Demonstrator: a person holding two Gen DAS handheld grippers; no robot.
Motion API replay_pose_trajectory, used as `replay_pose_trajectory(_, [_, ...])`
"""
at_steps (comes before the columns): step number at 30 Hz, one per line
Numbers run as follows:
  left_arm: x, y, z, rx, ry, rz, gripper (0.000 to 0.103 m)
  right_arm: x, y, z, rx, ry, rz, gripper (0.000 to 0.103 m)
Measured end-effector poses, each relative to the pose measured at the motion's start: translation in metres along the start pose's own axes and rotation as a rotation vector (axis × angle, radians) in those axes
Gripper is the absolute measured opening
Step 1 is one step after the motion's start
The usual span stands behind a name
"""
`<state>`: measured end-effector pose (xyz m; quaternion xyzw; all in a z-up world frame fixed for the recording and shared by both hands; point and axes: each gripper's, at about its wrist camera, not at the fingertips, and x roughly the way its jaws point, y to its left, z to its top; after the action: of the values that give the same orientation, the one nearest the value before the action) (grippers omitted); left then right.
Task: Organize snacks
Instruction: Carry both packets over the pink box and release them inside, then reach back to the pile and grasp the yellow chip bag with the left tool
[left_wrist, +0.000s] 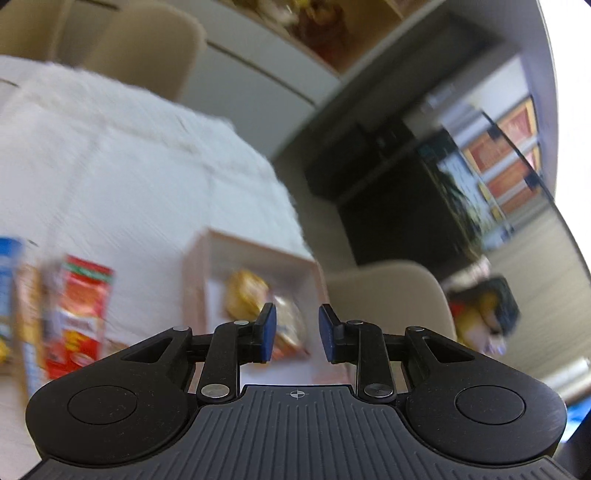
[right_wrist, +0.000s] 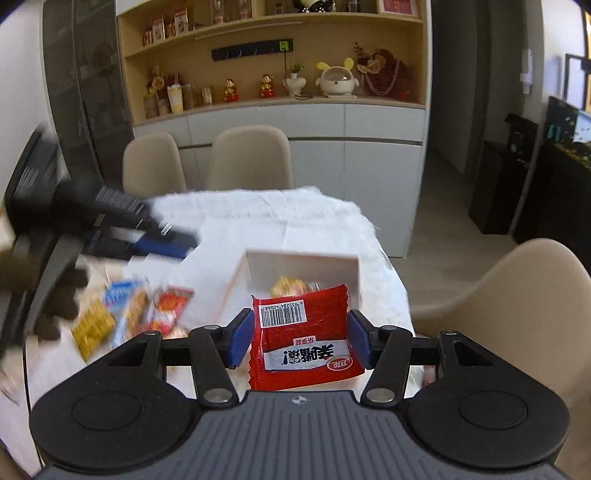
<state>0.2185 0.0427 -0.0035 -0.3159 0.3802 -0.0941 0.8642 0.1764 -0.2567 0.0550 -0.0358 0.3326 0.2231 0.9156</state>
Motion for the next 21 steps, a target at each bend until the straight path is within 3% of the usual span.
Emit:
replay_pose_trajectory(1, [-0.005,0.002,0.000,-0.001,-0.017,0.013,0.029,0.009,-0.003,0.018,0.007,-0.001,0.018,0.057])
replay_pose_trajectory(4, [-0.017,0.016,-0.004,-0.038,-0.058,0.068,0.029,0.047,-0.011,0.071,0.020,0.027,0.046,0.081])
replay_pose_trajectory(8, [-0.040,0.060,-0.019,-0.118,-0.095,0.164,0.029,0.092,-0.017,0.108,0.065,0.075,-0.008,0.081])
replay_pose_trajectory(13, [-0.062,0.127,-0.035,-0.234,-0.089,0.299,0.029,0.106,-0.009,0.087,0.102,0.125,0.016,0.081])
replay_pose_trajectory(18, [-0.079,0.168,-0.048,-0.309,-0.111,0.331,0.029,0.121,0.018,0.035,0.105,0.209,0.012,0.081])
replay_pose_trajectory(21, [-0.079,0.181,-0.057,-0.326,-0.083,0.329,0.029,0.127,0.035,-0.002,0.147,0.261,0.018,0.081])
